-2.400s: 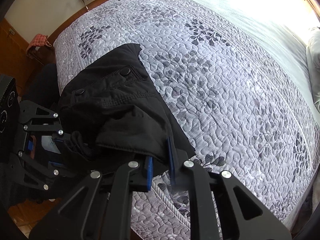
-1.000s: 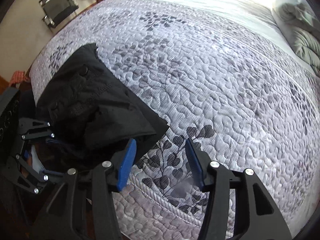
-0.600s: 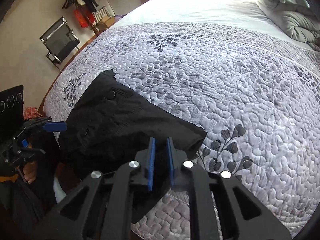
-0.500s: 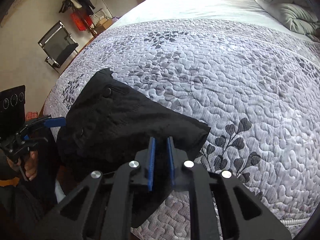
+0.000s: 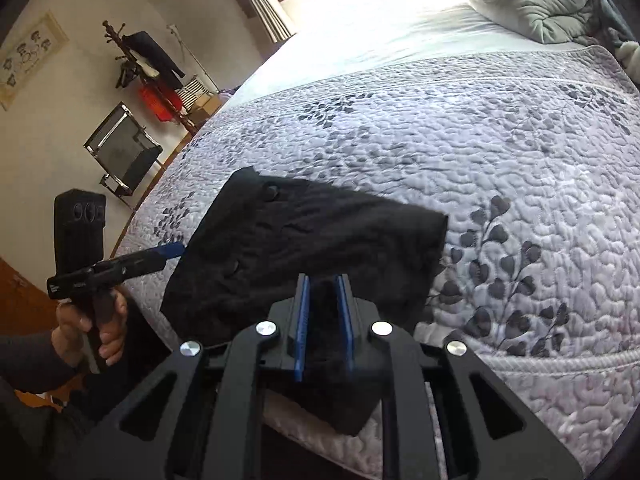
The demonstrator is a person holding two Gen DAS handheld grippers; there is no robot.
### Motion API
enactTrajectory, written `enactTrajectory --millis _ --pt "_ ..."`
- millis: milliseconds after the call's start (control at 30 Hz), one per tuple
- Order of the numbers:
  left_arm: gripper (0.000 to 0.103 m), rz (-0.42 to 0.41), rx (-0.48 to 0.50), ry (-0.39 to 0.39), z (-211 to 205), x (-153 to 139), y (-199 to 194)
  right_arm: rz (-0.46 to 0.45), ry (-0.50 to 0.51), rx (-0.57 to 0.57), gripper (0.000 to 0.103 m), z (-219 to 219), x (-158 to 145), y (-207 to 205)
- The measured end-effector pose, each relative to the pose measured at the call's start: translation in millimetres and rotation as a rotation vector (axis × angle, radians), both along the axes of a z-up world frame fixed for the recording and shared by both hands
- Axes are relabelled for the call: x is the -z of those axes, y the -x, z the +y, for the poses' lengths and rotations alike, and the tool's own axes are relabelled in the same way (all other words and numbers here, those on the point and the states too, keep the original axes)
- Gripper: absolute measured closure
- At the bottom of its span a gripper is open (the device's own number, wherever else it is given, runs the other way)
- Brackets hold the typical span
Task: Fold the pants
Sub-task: 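Position both open grippers on either side of the folded bundle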
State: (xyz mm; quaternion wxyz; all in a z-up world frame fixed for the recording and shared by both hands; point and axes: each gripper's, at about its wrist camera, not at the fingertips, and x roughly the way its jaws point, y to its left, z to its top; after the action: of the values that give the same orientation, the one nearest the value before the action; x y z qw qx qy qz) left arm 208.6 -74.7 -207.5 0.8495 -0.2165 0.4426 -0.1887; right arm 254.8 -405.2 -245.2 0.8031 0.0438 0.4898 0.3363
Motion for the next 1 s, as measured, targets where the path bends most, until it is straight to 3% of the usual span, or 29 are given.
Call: enactTrajectory --millis 100,200,300,400,467,567,633,733,800,900,1000 --pt "0.013 0.025 0.001 0.003 4.5 6.3 -1.6 0.061 0.031 0.037 0.088 1.9 27.8 13.6" --pt "0.013 0.040 0.003 -0.028 6.4 16.3 -4.8 0.110 0.037 0.107 0.100 -13.3 53.0 20.0" --pt "0.013 0.056 0.014 -0.007 9.4 21.5 -8.0 0.122 0.025 0.147 0.103 -18.5 48.8 22.2" --pt "0.013 0.056 0.019 -0.005 12.8 16.7 -6.3 0.061 0.018 0.183 0.091 -15.5 22.6 28.5" --pt "0.013 0.042 0.015 0.020 20.5 8.7 -3.0 0.047 -0.002 0.183 0.091 -11.3 14.9 33.3" --pt "0.012 0.020 -0.005 0.047 36.4 -2.6 1.1 0.095 0.066 0.162 0.090 0.7 34.6 36.6" --pt "0.010 0.020 -0.011 0.063 49.1 -7.4 1.2 0.137 0.089 0.192 0.099 -6.7 51.5 33.5" --pt "0.007 0.038 -0.011 0.075 75.3 -10.5 -1.1 0.160 0.070 0.210 0.099 -15.3 49.3 34.3" --pt "0.006 0.051 -0.016 0.061 94.5 -9.1 -5.8 0.147 0.032 0.216 0.089 -18.3 34.2 31.5" --pt "0.006 0.099 -0.014 0.060 118.2 2.6 -20.2 0.115 -0.059 0.262 0.082 -28.9 11.4 8.7" --pt "0.006 0.179 0.002 0.131 129.5 23.9 -38.7 0.125 -0.151 0.295 0.082 -32.9 8.4 -27.7"
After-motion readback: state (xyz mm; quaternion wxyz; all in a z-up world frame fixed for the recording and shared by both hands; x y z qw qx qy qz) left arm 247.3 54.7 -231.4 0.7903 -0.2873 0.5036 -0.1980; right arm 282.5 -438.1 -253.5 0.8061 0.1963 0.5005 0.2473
